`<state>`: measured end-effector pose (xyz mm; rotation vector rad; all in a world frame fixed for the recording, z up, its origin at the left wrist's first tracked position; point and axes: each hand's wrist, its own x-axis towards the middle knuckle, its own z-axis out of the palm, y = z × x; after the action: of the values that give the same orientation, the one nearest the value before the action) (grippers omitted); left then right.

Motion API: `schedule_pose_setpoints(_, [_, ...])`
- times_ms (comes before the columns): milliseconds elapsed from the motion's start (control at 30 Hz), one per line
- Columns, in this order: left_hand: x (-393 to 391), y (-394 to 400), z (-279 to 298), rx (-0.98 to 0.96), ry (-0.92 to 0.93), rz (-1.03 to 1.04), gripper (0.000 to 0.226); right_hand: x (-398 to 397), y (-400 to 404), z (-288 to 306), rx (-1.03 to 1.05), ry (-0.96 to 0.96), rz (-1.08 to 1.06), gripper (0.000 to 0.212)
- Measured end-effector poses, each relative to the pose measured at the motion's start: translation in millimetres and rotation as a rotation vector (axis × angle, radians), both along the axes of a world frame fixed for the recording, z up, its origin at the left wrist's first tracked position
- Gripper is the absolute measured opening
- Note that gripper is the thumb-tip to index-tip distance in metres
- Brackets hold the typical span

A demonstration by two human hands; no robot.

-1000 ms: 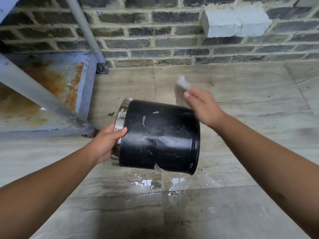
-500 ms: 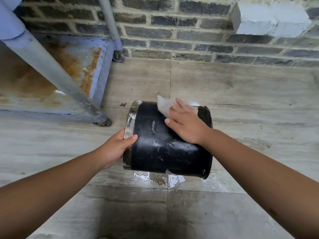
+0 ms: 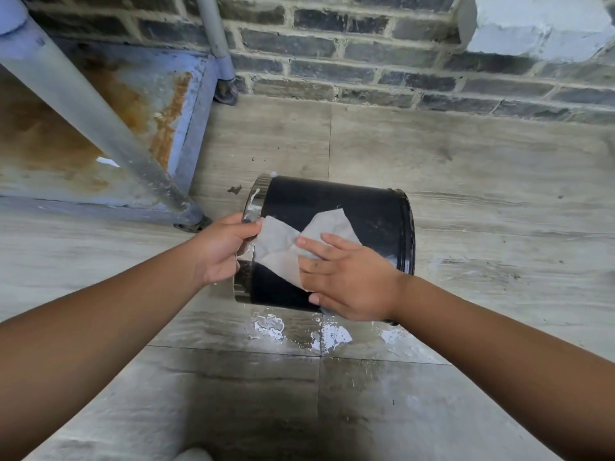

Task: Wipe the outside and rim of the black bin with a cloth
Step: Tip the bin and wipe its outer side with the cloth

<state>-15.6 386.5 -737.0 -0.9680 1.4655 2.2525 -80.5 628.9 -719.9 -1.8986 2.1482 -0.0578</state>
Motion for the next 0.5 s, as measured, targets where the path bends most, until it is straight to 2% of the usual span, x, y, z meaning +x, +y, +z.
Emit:
schedule_pose_setpoints(67, [-6,0,4,-0.021,-0.022,0.004,0.008,1,10,0,0.01,0.03,0.014,0.041])
schedule_pose_setpoints(133, [-15,-2,6,-0.039,-0.056,0.029,0.008,0,16,3,-0.085,-0.053,-0.045,0.039])
schedule_pose_setpoints(233, [-29,-8,8,-0.023,-0.13,0.013,0.01,-12,7,12,-0.408,-0.216,-0.367,0.032])
schedule_pose_setpoints(267, [-33,-10,9,-0.022,-0.146,0.011,0.01,-18,-1,15,-0.419,-0.203,-0.477,0.035])
schedule_pose_setpoints(333, [-42,-11,12,-0.019,-0.169,0.031,0.005,-25,-22,17,-0.207,-0.157,-0.642,0.056])
schedule_pose_setpoints(400, [-50,-10,18,-0.03,-0.191,0.073,0.009,-26,-40,13,0.035,-0.085,-0.717,0.077])
schedule_pose_setpoints(500, [-53,-8,24,-0.043,-0.161,0.071,0.004,-28,-45,3,0.118,0.043,-0.69,0.086])
